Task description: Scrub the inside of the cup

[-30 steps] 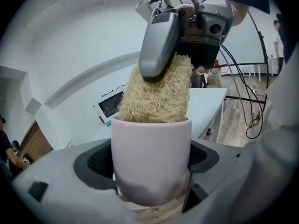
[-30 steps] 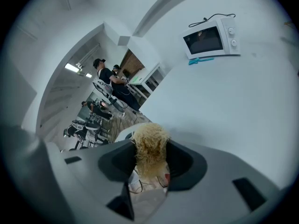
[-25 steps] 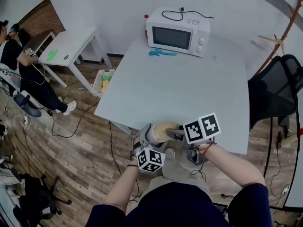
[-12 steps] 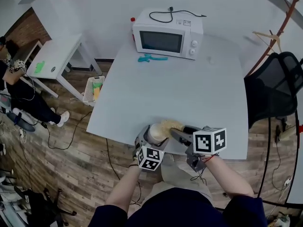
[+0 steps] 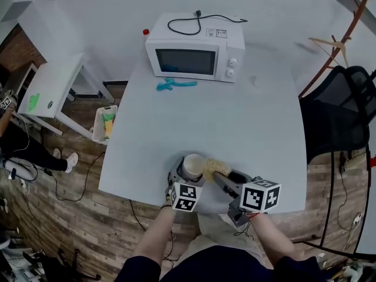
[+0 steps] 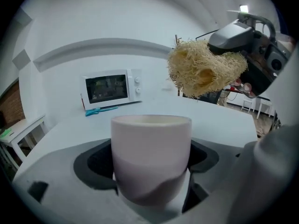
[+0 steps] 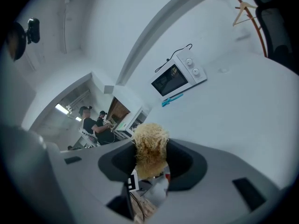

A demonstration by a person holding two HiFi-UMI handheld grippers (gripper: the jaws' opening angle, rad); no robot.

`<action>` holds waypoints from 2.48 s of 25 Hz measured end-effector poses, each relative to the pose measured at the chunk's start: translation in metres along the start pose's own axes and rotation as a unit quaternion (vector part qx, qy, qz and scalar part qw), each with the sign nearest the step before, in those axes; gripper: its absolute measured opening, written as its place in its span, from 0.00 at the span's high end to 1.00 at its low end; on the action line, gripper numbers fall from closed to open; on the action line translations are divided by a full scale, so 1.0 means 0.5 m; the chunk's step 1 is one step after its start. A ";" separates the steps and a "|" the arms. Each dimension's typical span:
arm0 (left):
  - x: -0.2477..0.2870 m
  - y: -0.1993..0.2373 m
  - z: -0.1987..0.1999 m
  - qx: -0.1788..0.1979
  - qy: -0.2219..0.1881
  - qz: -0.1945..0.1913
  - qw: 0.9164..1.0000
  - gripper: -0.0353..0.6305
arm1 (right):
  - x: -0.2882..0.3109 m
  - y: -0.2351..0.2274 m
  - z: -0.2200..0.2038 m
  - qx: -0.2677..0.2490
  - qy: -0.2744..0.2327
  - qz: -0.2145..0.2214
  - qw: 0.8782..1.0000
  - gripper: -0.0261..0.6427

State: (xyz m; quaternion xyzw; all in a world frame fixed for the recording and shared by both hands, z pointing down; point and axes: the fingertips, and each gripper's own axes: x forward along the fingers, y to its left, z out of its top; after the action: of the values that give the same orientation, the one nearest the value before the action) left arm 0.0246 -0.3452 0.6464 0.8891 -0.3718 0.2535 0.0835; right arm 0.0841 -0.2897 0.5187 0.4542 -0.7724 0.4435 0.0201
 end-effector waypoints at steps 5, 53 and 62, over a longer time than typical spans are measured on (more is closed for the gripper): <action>0.022 0.001 -0.003 -0.009 -0.001 -0.014 1.000 0.27 | 0.015 -0.017 0.026 0.016 -0.014 0.006 1.000 0.70; -0.512 -0.071 -0.003 -0.211 -0.101 0.170 0.957 0.92 | -0.137 0.205 -0.205 -0.116 -0.025 0.066 0.991 0.70; -0.634 -0.137 -0.014 -0.226 -0.113 0.181 0.950 0.92 | -0.206 0.262 -0.281 -0.239 -0.047 0.050 0.969 0.70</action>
State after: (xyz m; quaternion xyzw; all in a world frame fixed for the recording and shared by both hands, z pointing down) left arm -0.1182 -0.0980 0.4927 0.7876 -0.5811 0.0710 0.1926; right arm -0.0021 -0.0951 0.4718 0.4173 -0.8778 0.2247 0.0695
